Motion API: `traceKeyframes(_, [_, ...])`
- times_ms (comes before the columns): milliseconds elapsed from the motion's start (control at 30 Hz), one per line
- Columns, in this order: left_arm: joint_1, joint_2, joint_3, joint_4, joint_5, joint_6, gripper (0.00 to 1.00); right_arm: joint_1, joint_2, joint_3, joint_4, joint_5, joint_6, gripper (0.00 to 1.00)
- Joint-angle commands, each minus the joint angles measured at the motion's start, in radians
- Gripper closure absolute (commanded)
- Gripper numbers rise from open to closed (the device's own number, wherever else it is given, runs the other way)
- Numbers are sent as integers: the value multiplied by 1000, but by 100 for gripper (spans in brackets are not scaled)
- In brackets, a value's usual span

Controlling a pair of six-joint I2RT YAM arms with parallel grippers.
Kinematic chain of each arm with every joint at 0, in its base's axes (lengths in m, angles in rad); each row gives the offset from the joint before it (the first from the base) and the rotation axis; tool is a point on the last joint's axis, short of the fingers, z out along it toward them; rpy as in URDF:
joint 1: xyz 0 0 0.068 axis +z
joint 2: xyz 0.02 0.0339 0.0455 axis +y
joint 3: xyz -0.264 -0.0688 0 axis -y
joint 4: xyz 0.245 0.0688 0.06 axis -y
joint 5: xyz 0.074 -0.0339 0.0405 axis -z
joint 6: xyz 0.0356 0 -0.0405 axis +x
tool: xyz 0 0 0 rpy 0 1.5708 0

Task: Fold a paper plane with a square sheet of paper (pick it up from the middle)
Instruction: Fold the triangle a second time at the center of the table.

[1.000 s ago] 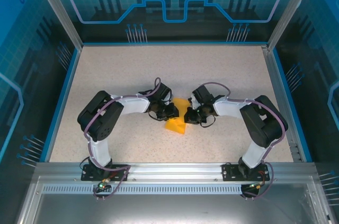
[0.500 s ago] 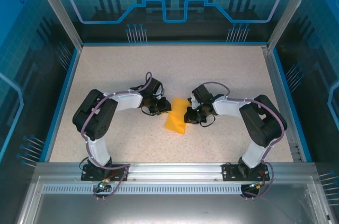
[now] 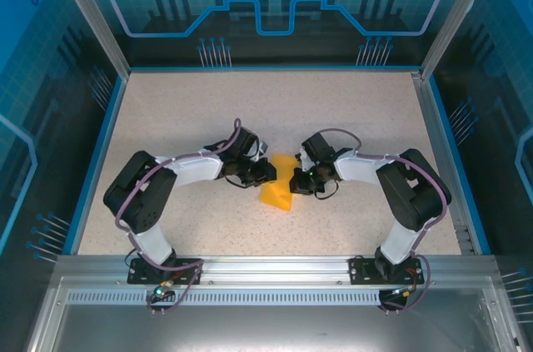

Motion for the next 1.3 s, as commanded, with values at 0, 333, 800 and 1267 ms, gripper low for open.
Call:
traceKeyframes(0, [-13, 46, -6, 38, 53, -31, 82, 4, 84, -38, -81, 191, -14, 96])
traceKeyframes(333, [-13, 110, -28, 59, -30, -46, 86, 4, -11, -46, -19, 105, -24, 96])
traceKeyframes(800, [-20, 109, -28, -34, -90, -48, 87, 161, -150, 52, -96, 97, -14, 94])
traceKeyframes(1267, [-41, 135, 39, -168, -146, -46, 88, 262, -23, 150, -214, 225, 22, 95])
